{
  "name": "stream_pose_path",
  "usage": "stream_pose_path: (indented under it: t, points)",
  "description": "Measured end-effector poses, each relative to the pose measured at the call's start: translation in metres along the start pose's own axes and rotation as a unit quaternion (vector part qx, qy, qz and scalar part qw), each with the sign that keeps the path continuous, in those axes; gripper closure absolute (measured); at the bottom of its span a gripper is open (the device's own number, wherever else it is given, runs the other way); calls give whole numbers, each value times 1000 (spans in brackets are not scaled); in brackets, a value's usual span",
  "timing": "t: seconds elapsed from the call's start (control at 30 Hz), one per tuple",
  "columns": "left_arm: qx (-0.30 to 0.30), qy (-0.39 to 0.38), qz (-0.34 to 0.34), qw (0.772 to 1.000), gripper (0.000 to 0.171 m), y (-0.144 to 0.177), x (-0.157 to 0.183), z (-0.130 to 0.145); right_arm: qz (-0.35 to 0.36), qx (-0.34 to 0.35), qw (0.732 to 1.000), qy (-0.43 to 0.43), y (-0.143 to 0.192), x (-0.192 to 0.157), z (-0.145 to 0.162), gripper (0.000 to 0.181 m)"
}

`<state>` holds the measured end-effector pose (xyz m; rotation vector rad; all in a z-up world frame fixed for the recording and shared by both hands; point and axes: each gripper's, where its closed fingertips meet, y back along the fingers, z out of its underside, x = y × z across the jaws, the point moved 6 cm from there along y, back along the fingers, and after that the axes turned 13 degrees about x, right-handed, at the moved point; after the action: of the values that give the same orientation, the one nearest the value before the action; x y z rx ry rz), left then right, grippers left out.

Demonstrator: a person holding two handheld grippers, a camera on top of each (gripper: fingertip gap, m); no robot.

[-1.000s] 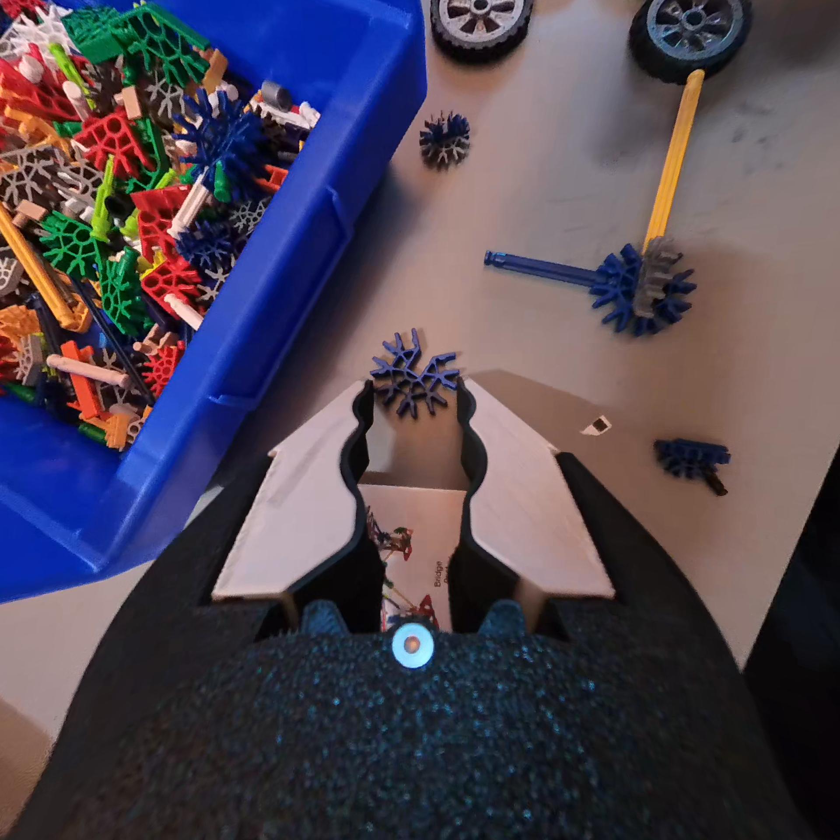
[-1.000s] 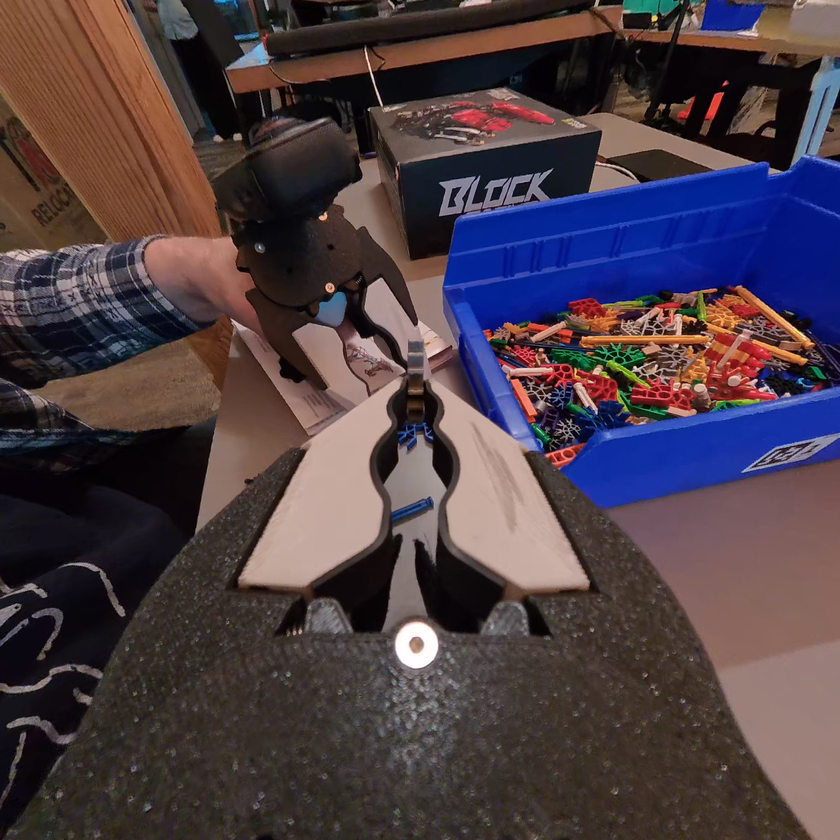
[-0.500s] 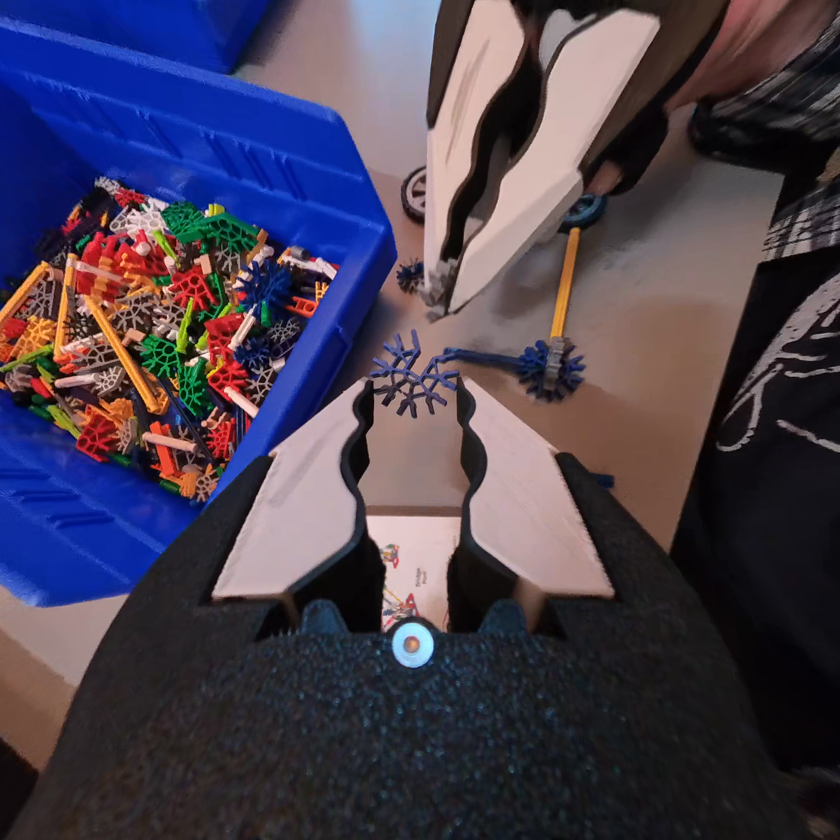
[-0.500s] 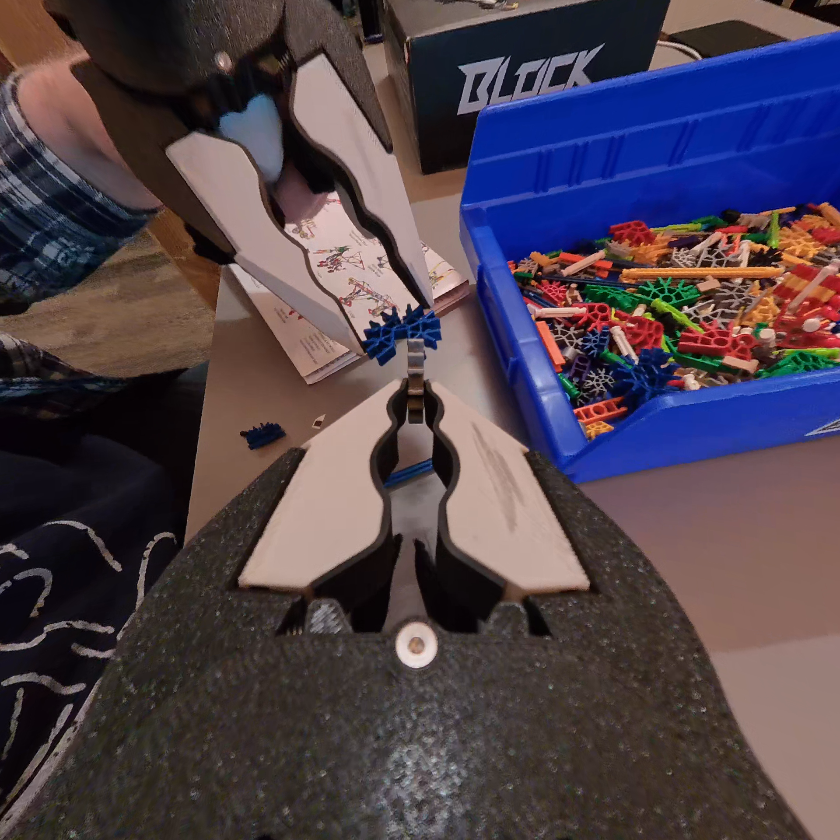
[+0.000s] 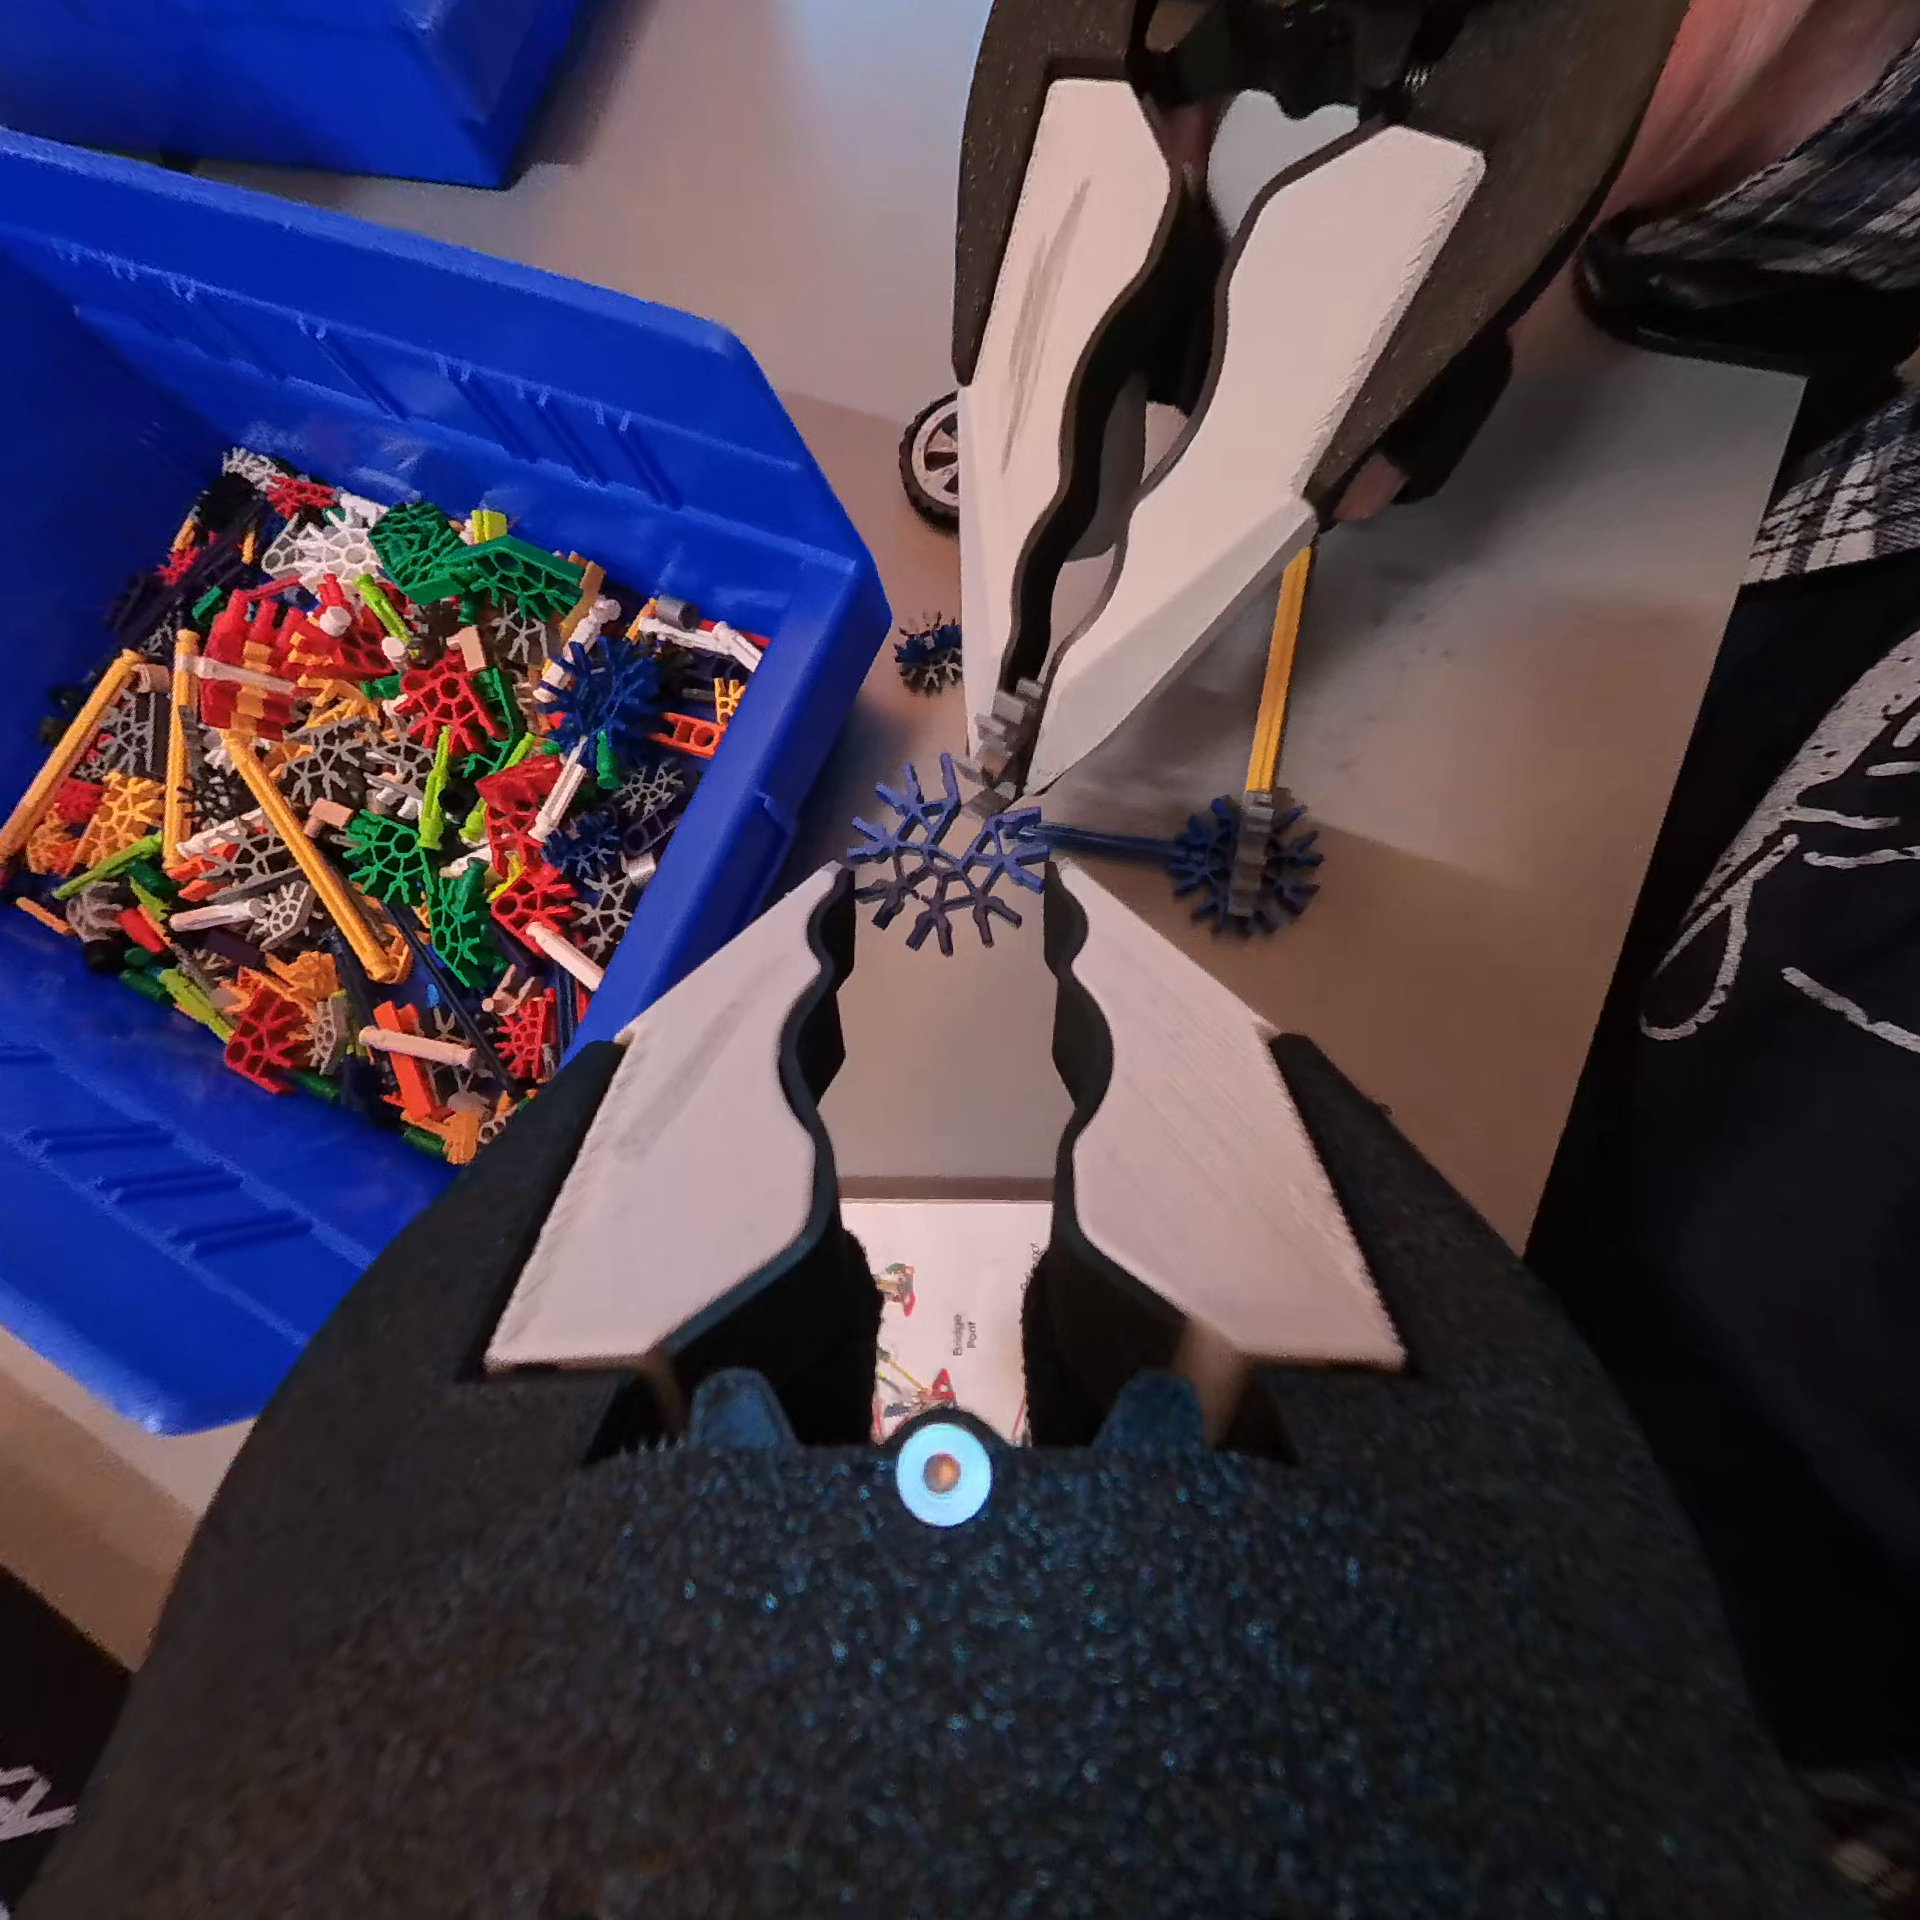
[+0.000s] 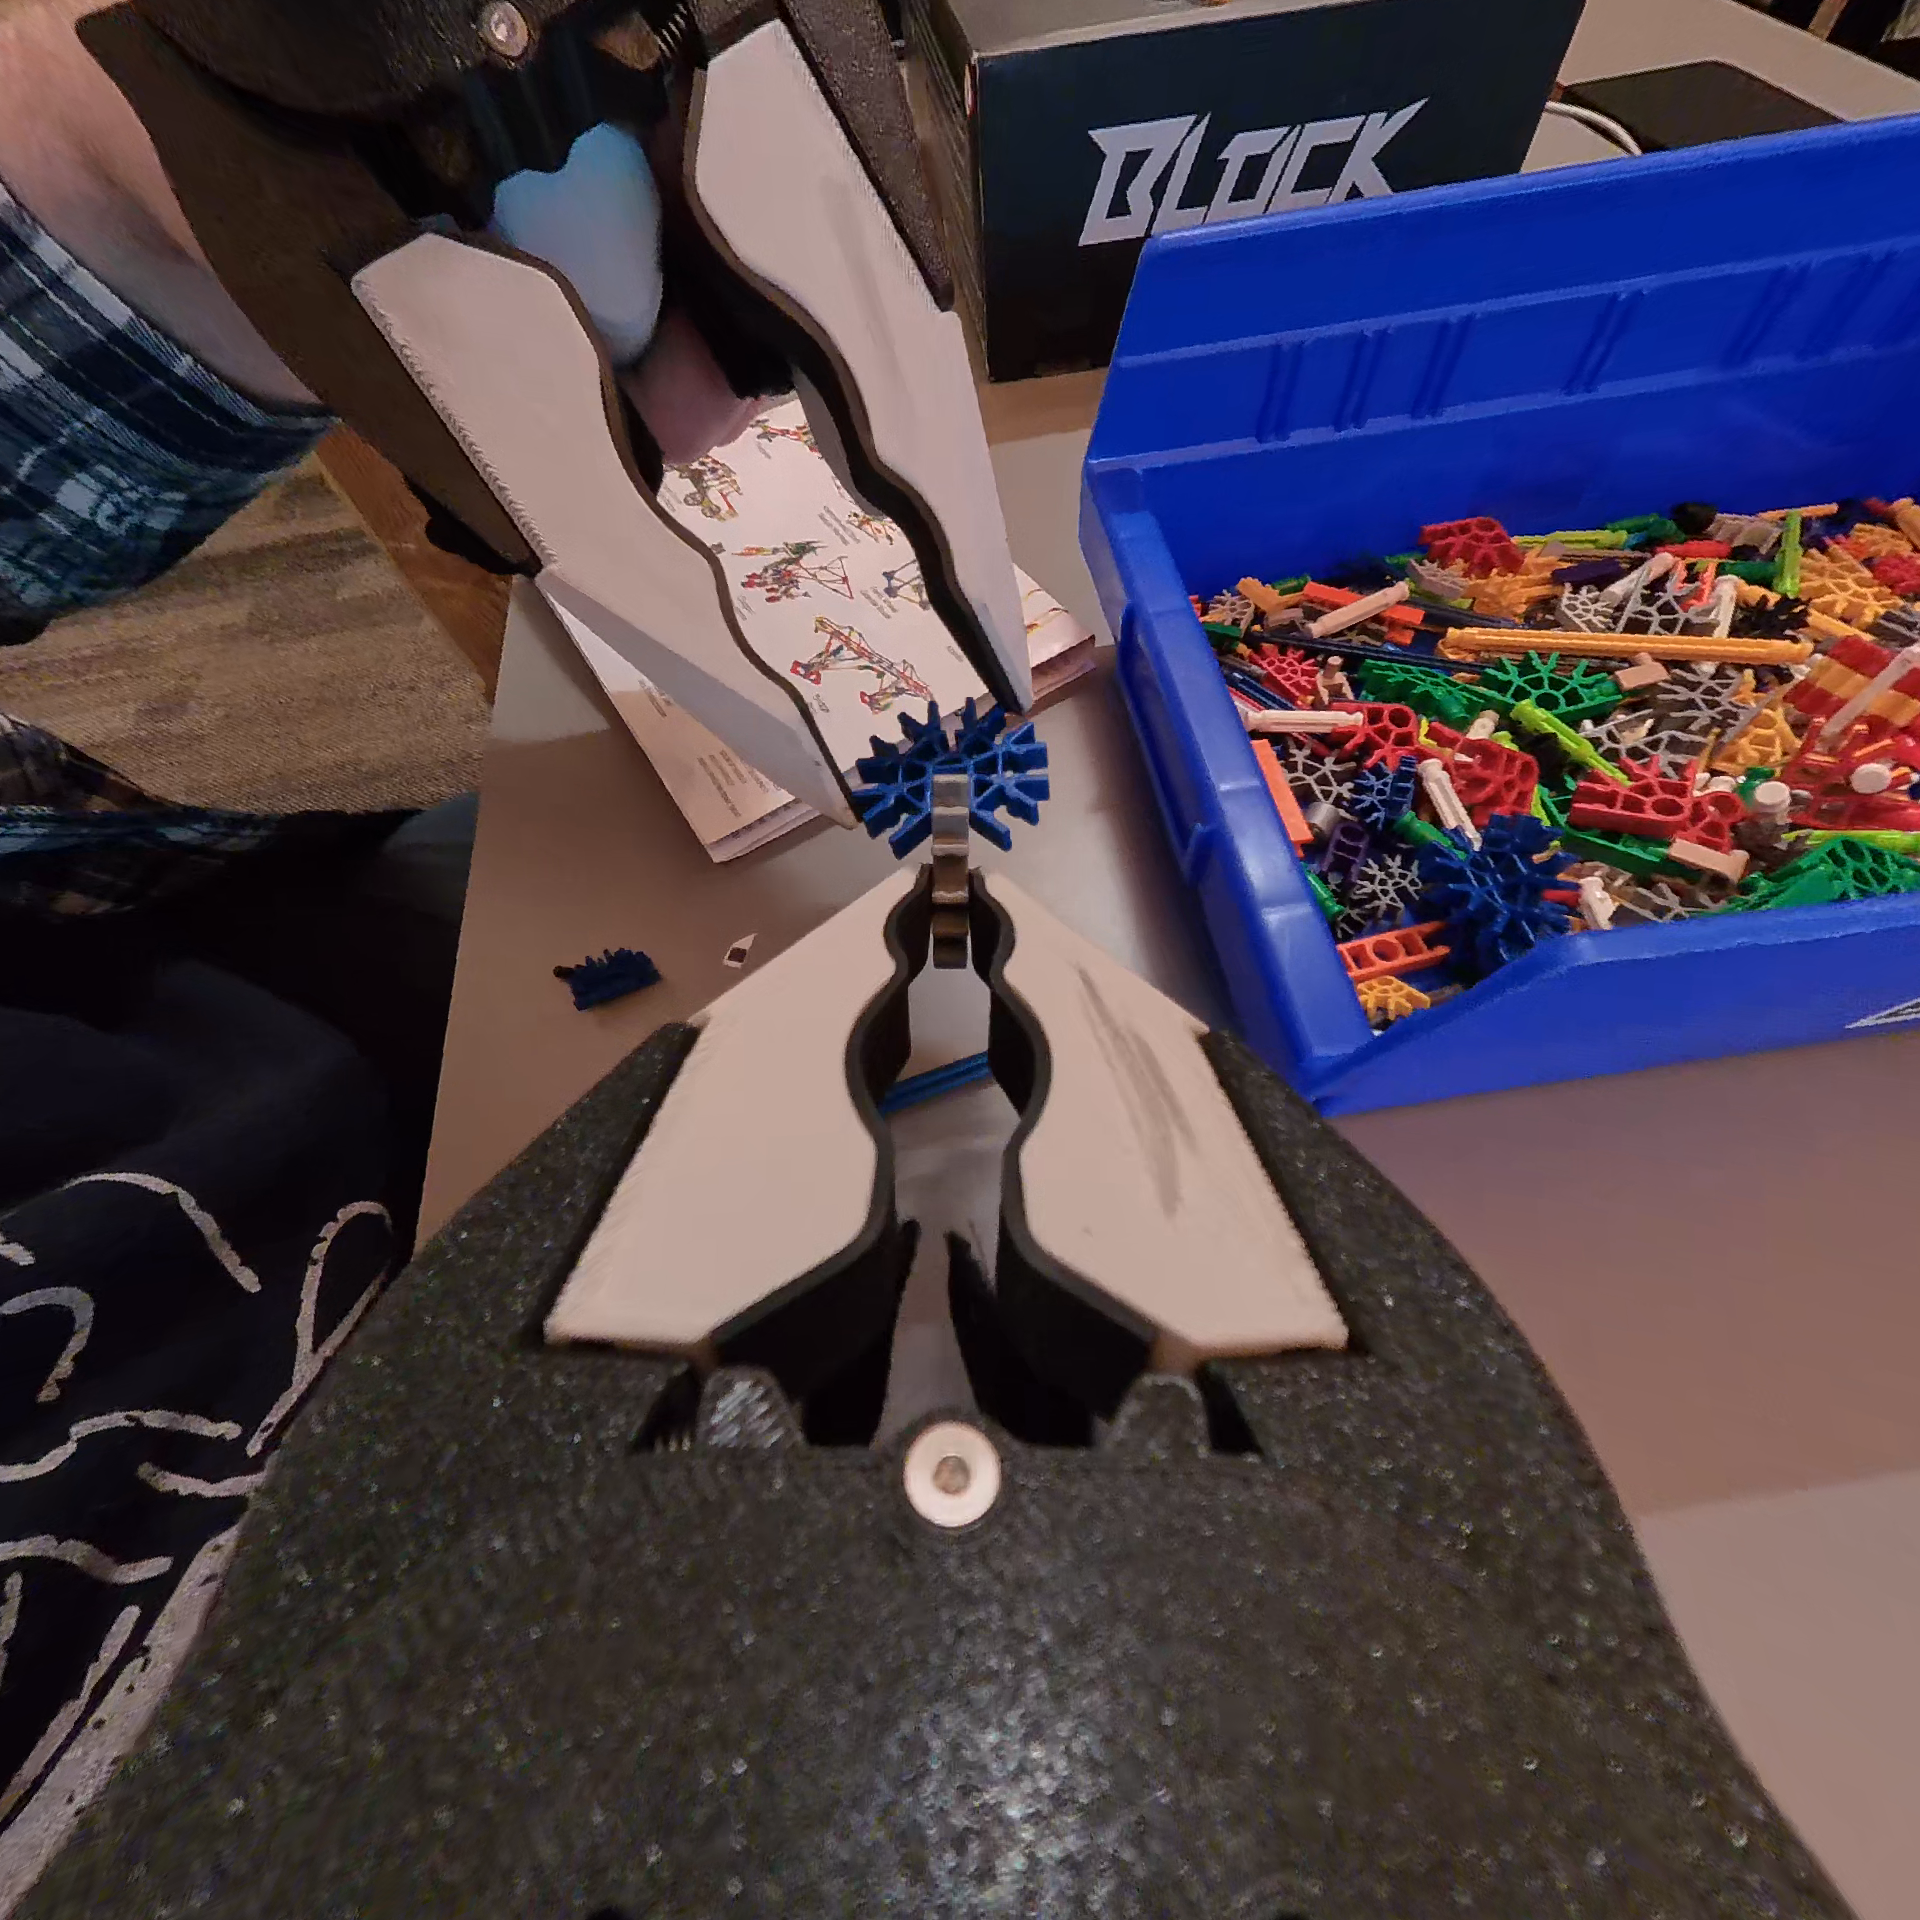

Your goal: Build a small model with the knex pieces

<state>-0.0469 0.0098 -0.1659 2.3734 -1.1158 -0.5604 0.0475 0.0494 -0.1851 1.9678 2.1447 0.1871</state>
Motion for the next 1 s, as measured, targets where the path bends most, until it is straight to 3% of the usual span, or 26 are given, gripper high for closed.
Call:
stream_pose_path:
  t: [0.37,1.0]
  points:
    - [-27,-38,-10,999,137,-7,2,-2,25,-16,999,43,-1,0,2,176]
    - [-3,-31,-25,999,138,-8,1,-4,54,-28,994,91,-3,0,3,176]
